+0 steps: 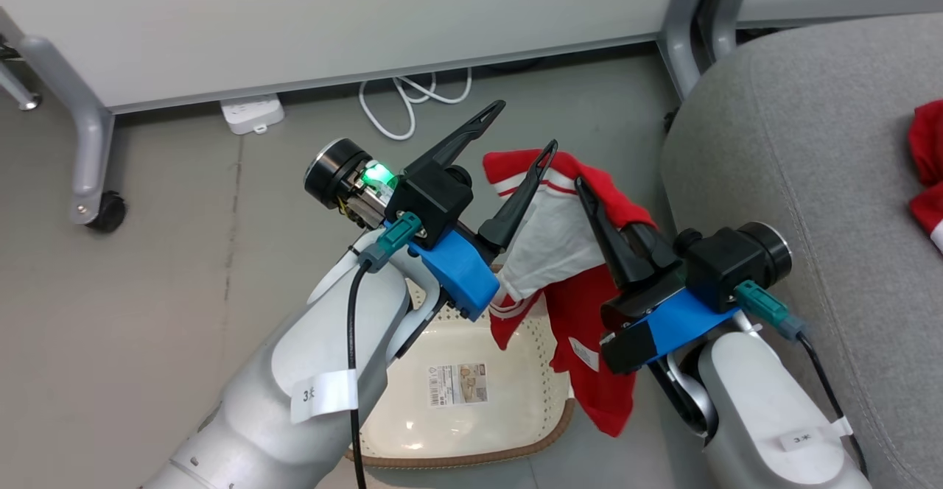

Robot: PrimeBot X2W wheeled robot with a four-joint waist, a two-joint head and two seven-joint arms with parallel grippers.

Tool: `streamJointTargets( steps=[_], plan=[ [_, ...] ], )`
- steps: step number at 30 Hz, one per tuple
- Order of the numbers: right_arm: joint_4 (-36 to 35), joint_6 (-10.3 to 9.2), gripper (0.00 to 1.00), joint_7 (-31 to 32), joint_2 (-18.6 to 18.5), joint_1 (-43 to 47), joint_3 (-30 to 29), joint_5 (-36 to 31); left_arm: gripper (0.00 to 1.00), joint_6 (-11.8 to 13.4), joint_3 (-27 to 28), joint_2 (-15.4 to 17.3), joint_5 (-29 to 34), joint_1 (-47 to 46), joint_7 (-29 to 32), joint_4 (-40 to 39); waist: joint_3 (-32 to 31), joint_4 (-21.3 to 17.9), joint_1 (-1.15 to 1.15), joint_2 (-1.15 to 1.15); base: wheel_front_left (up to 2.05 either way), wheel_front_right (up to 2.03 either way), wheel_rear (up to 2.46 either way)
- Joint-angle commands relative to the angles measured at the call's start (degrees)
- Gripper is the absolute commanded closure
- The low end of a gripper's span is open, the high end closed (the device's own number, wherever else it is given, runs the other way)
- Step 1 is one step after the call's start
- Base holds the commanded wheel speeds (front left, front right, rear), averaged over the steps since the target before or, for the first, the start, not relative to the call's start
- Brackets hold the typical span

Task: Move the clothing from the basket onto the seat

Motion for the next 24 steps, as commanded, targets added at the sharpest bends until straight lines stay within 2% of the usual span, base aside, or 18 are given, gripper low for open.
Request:
streamJointTargets(
  steps=[1, 24],
  plan=[
    [-0.53, 0.01, 1.0, -0.02, -0.26, -0.44, -0.81, -0.5, 0.0, -0.07, -0.09, 0.25, 0.42, -0.81, -0.24, -0.22, 1.01, -1.23, 0.0, 0.0, 0.0, 0.0, 0.0],
    [-5.63, 0.01, 1.0, -0.01, -1.05, 1.75, -14.47, -1.79, 0.0, -0.07, -5.65, 0.74, 0.67, -1.46, -0.21, -1.11, 6.69, -12.68, 0.0, 0.0, 0.0, 0.0, 0.0]
  ],
)
